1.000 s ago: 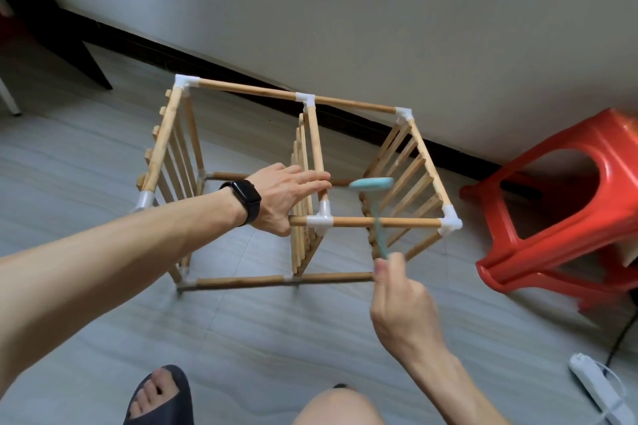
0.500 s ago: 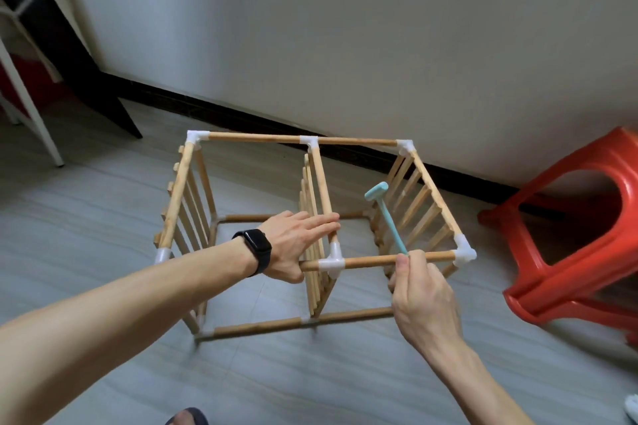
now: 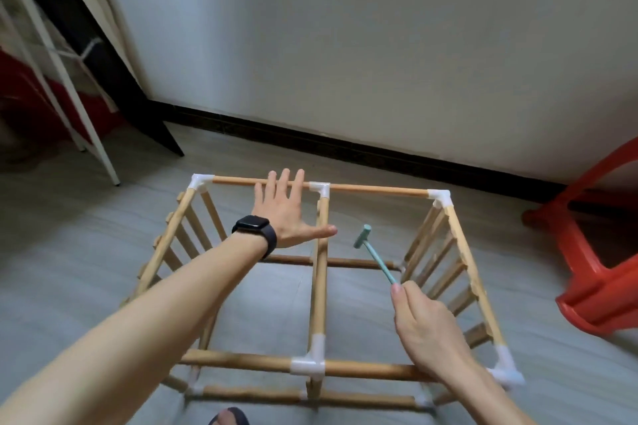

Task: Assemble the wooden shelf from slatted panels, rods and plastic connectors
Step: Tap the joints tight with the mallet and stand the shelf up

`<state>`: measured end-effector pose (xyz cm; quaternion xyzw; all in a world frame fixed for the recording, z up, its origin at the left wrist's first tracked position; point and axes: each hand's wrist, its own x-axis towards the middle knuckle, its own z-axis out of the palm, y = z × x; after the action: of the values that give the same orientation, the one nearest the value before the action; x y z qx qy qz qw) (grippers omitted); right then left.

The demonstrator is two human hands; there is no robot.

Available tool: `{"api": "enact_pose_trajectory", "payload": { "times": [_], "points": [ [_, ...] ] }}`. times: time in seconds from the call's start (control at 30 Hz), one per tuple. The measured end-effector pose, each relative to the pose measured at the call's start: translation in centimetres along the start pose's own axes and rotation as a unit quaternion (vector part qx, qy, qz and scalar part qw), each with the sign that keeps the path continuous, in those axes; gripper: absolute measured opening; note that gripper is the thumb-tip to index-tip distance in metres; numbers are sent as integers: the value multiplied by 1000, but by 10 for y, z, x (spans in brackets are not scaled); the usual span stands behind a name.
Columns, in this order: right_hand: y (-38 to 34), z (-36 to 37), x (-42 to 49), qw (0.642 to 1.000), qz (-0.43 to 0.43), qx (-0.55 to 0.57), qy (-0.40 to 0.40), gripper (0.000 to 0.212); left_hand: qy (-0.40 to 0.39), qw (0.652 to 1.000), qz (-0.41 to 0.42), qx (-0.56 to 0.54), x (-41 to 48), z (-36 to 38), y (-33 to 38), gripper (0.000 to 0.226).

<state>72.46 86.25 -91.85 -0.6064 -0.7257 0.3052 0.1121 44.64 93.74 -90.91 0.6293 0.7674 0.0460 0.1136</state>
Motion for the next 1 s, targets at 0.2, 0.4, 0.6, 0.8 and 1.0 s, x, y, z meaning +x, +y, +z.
{"api": "enact_pose_trajectory", "payload": {
  "times": [0.2, 0.4, 0.6, 0.8, 1.0],
  "points": [
    [-18, -12, 33, 993, -54, 98, 49, 37, -53, 997, -55, 16, 30, 22, 11, 127],
    [-45, -23, 88, 981, -179, 13, 73, 29, 70, 991, -63, -90, 35, 43, 14, 108],
    [-68, -17, 116, 940, -264, 64, 206, 28, 114, 983, -63, -127, 37, 52, 10, 108],
    [-51, -1, 123, 975, -166, -83, 121, 26, 125, 979, -64, -148, 40, 57, 10, 110],
    [-61, -5, 129, 984, -84, -131, 92, 26, 124, 979, -64, -146, 39, 55, 10, 110]
  ]
}}
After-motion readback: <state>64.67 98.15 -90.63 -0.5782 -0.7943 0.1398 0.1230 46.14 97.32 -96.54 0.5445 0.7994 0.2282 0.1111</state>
